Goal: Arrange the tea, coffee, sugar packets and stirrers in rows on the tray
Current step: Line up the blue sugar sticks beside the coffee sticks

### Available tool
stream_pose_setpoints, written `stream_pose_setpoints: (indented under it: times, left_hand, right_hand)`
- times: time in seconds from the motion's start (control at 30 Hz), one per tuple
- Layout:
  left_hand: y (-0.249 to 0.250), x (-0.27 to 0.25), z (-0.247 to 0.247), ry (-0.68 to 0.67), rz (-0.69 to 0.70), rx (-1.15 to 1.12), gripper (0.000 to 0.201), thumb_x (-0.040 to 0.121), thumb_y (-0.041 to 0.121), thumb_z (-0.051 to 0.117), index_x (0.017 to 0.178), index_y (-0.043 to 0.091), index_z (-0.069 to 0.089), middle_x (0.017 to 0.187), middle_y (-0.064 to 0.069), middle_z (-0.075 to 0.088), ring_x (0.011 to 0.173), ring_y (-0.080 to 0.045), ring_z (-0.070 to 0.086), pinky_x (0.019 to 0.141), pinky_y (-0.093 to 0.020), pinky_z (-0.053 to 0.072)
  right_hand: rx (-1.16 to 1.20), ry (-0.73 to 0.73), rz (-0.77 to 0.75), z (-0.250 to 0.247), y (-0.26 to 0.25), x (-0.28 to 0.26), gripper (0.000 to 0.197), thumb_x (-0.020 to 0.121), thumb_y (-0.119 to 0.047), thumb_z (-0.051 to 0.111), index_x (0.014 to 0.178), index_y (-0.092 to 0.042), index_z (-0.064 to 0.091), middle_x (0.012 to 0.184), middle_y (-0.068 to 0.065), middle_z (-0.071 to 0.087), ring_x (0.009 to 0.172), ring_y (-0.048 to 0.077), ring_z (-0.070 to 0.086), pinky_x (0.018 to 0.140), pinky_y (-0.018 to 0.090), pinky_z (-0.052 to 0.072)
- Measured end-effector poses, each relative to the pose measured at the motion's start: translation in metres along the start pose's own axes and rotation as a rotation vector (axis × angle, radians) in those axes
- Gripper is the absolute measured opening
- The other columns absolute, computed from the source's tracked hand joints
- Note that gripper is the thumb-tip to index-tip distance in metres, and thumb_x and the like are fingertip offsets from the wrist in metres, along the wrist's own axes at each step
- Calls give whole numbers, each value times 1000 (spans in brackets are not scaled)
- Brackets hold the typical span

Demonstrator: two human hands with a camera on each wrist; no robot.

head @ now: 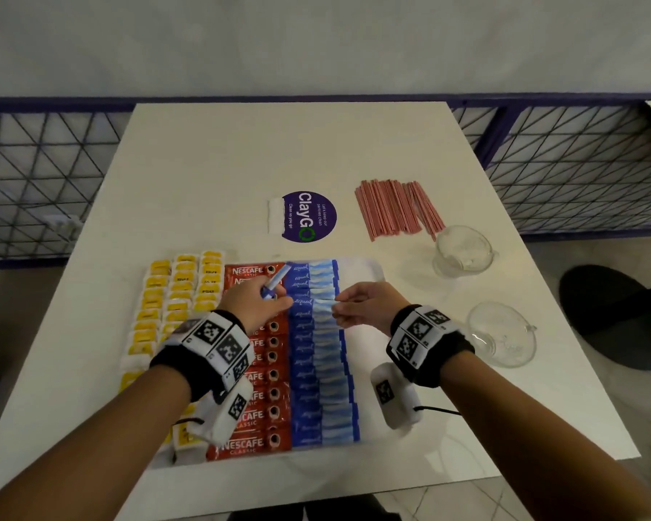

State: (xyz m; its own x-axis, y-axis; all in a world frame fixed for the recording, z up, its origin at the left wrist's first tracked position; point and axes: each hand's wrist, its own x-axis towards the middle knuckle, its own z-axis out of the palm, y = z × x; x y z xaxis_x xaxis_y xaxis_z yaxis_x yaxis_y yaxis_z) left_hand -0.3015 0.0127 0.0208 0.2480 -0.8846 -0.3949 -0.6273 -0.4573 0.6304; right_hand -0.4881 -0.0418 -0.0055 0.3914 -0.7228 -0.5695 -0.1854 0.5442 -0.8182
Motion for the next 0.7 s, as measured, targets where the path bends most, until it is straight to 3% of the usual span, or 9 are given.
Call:
stream_pose_setpoints:
  times: [0.1, 0.2, 0.3, 0.5, 0.7]
  left_hand:
    - [-4, 6, 5, -18, 35, 64, 27, 85, 25, 66, 108, 11, 60, 91, 2, 56, 85, -18, 55, 73, -23, 39]
    - [-5, 11, 10, -82, 83, 225, 36, 86, 28, 65, 117, 11, 58, 86, 0, 58, 81, -20, 54, 68, -25, 38]
    - [-1, 15, 14, -99, 95, 367, 44, 88, 32, 62, 126, 13, 51, 105, -8, 63, 95, -24, 58, 73, -25, 38]
    - [3, 19, 17, -122, 122, 490, 42, 90, 36, 57, 126, 17, 51, 106, -6, 64, 93, -21, 60, 74, -27, 45]
    - [2, 21, 17, -123, 136, 517, 38, 90, 37, 57, 123, 18, 51, 106, -5, 64, 93, -20, 61, 76, -29, 48]
  right_hand:
    - [-23, -9, 9, -4, -1, 4, 15, 81, 10, 61, 74, -1, 54, 49, 3, 64, 42, 12, 61, 51, 23, 56]
    - [-99, -7, 7, -6, -1, 8, 16, 82, 7, 62, 72, -3, 54, 45, 1, 63, 39, 9, 59, 46, 20, 53]
    - [-185, 11, 2, -8, -1, 15, 17, 81, 3, 65, 71, -7, 55, 43, -1, 61, 38, 7, 58, 44, 17, 51]
    - [-299, 70, 21, -12, 2, 24, 23, 79, -4, 70, 70, -10, 50, 62, 11, 60, 38, 6, 56, 44, 18, 51]
    - [-333, 89, 50, -11, 5, 31, 22, 82, -4, 67, 71, -10, 49, 62, 10, 58, 32, 3, 53, 41, 16, 49]
